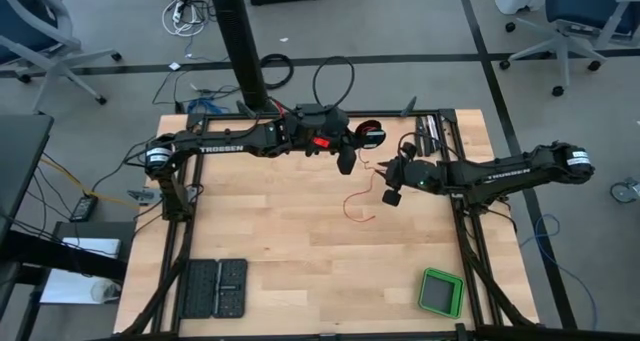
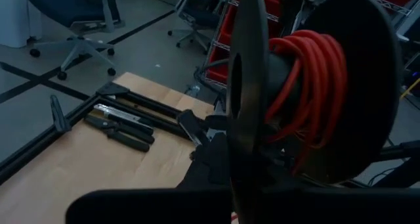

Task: Coil cords
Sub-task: Coil the red wire cable onto the black spool

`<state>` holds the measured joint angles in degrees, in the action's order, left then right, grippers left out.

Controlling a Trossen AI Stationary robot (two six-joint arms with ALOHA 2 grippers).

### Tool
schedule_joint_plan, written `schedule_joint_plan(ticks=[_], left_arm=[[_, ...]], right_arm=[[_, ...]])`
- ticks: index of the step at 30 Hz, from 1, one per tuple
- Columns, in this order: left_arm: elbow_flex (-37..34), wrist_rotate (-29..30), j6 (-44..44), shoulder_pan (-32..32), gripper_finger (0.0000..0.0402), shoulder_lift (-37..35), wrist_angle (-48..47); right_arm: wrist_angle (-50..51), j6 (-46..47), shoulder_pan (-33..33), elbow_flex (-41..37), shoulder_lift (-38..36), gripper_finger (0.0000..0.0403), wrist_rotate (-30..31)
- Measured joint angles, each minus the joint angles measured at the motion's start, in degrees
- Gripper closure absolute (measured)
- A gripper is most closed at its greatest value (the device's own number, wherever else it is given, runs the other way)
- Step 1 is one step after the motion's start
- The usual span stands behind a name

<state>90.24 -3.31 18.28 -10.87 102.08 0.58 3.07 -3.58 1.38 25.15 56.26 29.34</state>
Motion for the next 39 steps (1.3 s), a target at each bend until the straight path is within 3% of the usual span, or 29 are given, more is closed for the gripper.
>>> schedule_joint_plan(ticks=[5,10,17,21,25,31,39], left_arm=[[0.00,0.00,-0.02,0.00,0.0401,0.00,0.11],[0.00,0.00,0.00,0.00,0.0401,0.00,-1.08],[-0.02,-1.95,-0.75,0.00,0.0401,0.00,-3.23],[-0.02,-5.56,-6.08,0.00,0.0401,0.00,-7.89],[-0.02,-5.34,-12.90,0.00,0.0401,0.00,-16.11],[-0.02,1.00,-20.08,0.00,0.0401,0.00,-27.23],[-0.02,16.10,-24.30,-0.02,0.0401,0.02,-36.74]], right_arm=[[-0.90,-0.20,0.95,0.00,2.32,0.0332,-0.08],[-0.03,-0.57,1.13,0.00,3.16,0.0393,0.37],[5.95,1.31,2.61,0.00,0.70,0.0400,7.19],[7.95,2.48,5.19,0.00,-3.55,0.0401,11.09],[5.81,2.32,8.10,0.00,-9.00,0.0402,13.05],[-0.09,-2.92,10.61,0.00,-16.21,0.0402,12.46],[-9.83,-4.53,10.75,0.02,-21.57,0.0402,8.30]])
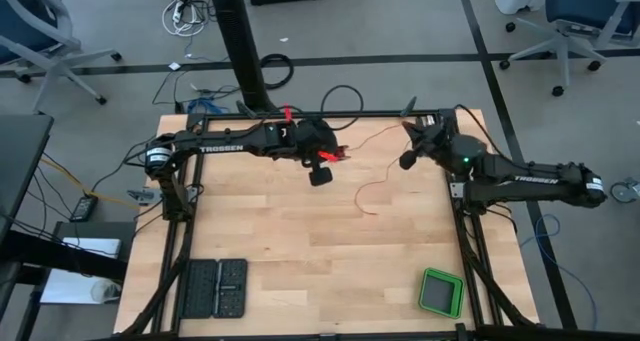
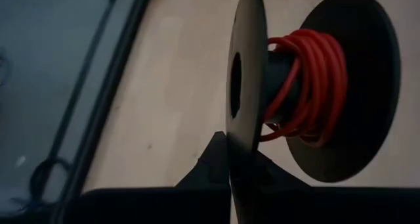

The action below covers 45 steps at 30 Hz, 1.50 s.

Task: Coil cords
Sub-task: Coil the red wire cable onto the black spool

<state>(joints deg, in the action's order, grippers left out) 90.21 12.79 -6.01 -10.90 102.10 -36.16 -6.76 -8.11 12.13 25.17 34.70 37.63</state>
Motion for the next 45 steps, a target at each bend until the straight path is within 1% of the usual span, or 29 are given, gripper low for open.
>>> schedule_joint_plan(ticks=[4,8,12,16,20,23,27,30,32,39,41,45], left_arm=[[0.00,3.78,1.92,0.02,0.0401,0.00,-0.11],[0.00,5.86,6.94,0.00,0.0401,0.00,-0.21],[0.00,5.94,12.73,-0.27,0.0401,0.00,-0.22],[0.00,3.70,16.54,-0.81,0.0401,0.00,-0.82],[0.01,0.26,18.58,-1.11,0.0401,0.00,-0.35],[1.45,-2.55,18.63,-1.10,0.0401,0.04,-0.36],[3.57,-3.23,18.24,-0.70,0.0401,0.04,-1.02],[5.08,-3.21,16.96,-0.27,0.0401,0.04,-2.37],[5.31,-3.23,16.68,0.04,0.0401,0.00,-1.97],[5.33,-2.89,16.62,0.05,0.0401,0.92,-0.43],[5.33,-2.49,16.69,0.05,0.0401,2.14,1.54],[5.25,-2.50,16.71,-0.16,0.0401,3.62,3.42]], right_arm=[[-6.38,0.35,-0.18,0.12,0.85,0.0403,-4.80],[-8.69,0.88,-1.09,2.75,3.26,0.0403,-8.77],[-8.87,1.11,-2.81,6.77,7.23,0.0403,-11.79],[-10.15,0.52,-4.42,10.64,11.86,0.0403,-13.90],[-11.70,-1.29,-5.34,13.35,15.94,0.0403,-14.32],[-12.70,-2.88,-5.38,15.23,17.95,0.0403,-13.61],[-12.71,-8.05,-5.33,17.64,18.58,0.0403,-8.72],[-12.81,-14.36,-5.13,19.81,18.56,0.0403,-4.54],[-12.61,-16.94,-4.78,21.40,18.58,0.0403,-3.89],[-12.33,-18.80,-4.73,26.28,20.08,0.0403,-7.85],[-12.67,-18.02,-4.87,26.62,21.08,0.0403,-10.67],[-12.15,-13.15,-4.63,26.56,23.61,0.0403,-17.50]])
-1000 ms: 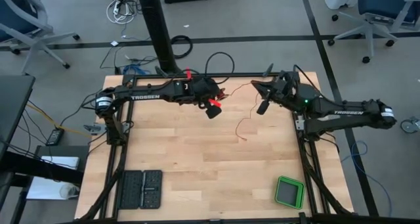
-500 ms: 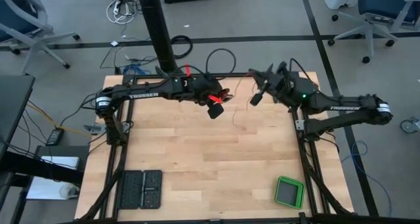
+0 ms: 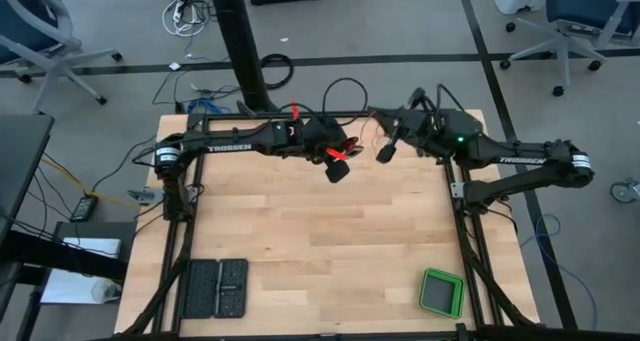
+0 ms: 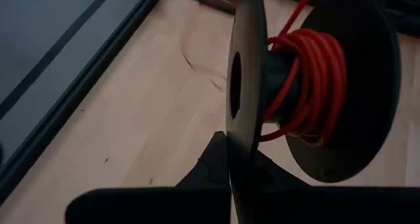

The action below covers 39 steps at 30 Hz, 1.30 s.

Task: Coil cords
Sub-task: Coil the red wire cable onto the black spool

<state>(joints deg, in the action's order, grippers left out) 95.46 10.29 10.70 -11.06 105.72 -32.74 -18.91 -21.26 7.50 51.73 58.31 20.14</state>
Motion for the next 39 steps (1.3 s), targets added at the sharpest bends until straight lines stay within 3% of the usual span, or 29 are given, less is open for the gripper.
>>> schedule_joint_plan(ticks=[3,8,14,20,29,39], left_arm=[[0.04,0.02,0.49,-0.75,0.0401,0.65,2.44],[-0.02,-2.31,4.95,-3.02,0.0401,0.71,8.60],[-0.01,-9.65,10.48,-5.64,0.0397,0.69,18.88],[0.00,-13.51,10.46,-6.52,0.0397,0.69,27.30],[0.00,-23.96,9.10,-6.76,0.0396,0.69,41.74],[0.00,-35.22,9.05,-4.99,0.0396,0.69,52.16]], right_arm=[[-0.26,4.04,0.07,-0.02,1.59,0.0403,-4.70],[0.42,5.23,-1.31,-0.02,3.06,0.0403,-5.67],[0.20,5.70,-4.59,-0.02,3.36,0.0403,-4.51],[3.77,3.60,-8.31,-0.02,1.97,0.0403,0.37],[10.52,3.63,-13.53,-0.04,-0.75,0.0403,1.39],[17.18,3.64,-10.85,-0.07,-0.92,0.0403,1.51]])
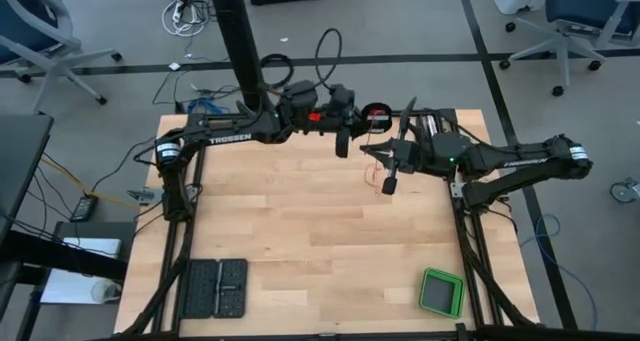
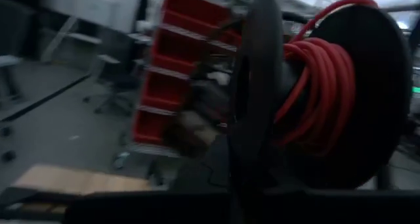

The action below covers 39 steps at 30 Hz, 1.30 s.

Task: Coil cords
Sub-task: Coil the red wire cable onto the black spool

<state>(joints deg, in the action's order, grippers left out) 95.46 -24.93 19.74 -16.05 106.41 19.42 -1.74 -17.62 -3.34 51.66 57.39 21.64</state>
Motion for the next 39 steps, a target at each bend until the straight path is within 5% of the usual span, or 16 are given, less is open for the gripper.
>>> schedule_joint_plan(ticks=[8,13,28,35,39], left_arm=[[-0.02,-7.60,-1.36,1.38,0.0396,0.00,1.80],[-0.02,-6.89,-1.68,1.59,0.0396,0.00,1.42],[-0.02,31.74,-12.20,1.90,0.0400,-0.04,-18.77],[0.00,38.99,-16.13,1.94,0.0400,-0.07,-21.05],[-0.02,39.26,-18.19,2.11,0.0400,-0.07,-21.20]], right_arm=[[2.62,-0.05,1.37,0.00,-0.92,0.0402,-5.07],[4.84,0.57,1.37,0.00,-2.01,0.0398,-8.16],[13.80,3.62,-0.60,-0.02,-1.89,0.0315,14.79],[19.60,10.09,-1.17,-0.02,-2.30,0.0306,15.47],[21.34,9.39,-1.21,-0.02,-2.44,0.0314,22.47]])
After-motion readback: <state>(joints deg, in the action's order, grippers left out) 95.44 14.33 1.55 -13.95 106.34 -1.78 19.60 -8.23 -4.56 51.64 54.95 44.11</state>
